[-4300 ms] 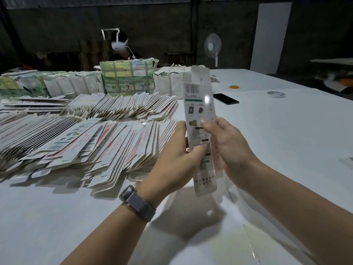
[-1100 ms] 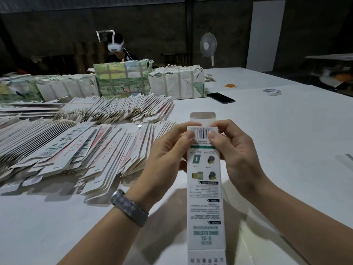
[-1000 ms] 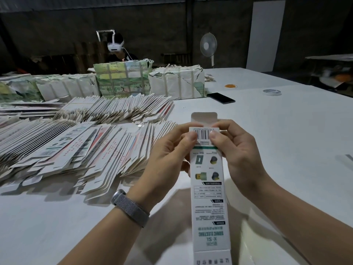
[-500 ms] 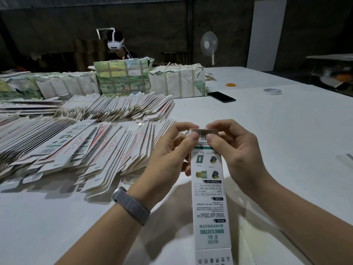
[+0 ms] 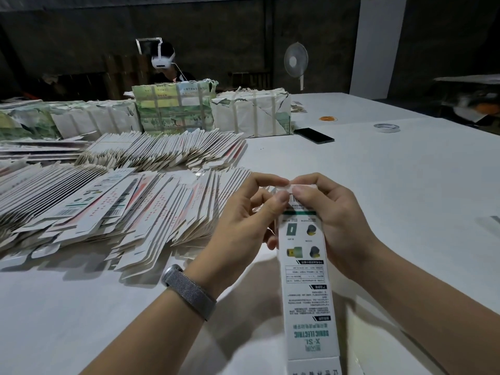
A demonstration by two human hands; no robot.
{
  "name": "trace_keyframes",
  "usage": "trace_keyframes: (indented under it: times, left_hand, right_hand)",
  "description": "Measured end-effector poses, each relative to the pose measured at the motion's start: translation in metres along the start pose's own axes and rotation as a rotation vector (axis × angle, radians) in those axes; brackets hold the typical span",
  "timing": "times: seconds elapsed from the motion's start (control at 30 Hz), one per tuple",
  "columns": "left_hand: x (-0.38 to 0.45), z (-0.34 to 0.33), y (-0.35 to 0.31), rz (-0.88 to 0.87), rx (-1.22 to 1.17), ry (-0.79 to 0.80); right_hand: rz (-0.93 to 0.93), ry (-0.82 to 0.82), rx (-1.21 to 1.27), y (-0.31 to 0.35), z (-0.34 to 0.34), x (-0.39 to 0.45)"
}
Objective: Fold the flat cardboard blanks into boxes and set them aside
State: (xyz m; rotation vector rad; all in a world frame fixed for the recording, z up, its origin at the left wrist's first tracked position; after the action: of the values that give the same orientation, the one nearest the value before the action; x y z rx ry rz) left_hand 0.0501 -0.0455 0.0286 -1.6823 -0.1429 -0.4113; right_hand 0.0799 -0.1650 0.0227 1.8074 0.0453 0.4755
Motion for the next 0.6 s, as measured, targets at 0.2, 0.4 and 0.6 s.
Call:
trace_keyframes:
  times: [0.2, 0.4, 0.6]
  left_hand:
    - [-0.0004, 0.0031, 0.007, 0.05, 0.023, -0.052]
    - [0.0008, 0.007, 0.0065, 0.067, 0.0, -0.11]
    - [0.0, 0.0005, 0.0099, 0.097, -0.022, -0.023]
  right_hand:
    - [0.082, -0.047, -0.112, 0.0092, 0.0021, -0.0024]
    - [0.092, -0.069, -0.164, 0.0085, -0.0035, -0.0035]
    - [0.096, -0.104, -0.173, 0.0089, 0.0031, -0.0015]
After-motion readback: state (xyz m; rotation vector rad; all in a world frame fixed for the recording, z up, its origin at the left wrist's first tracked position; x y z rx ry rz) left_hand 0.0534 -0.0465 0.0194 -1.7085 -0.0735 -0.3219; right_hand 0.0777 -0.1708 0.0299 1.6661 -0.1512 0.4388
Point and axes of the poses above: each hand's wrist, its own x-axis towards the middle knuckle, its own z-axis out of the back of the hand, y = z × x, the point moved 8 cm from there along x, towards the middle knuckle, and after that the axes turned 1 degree about -y, right-handed, at the moved point
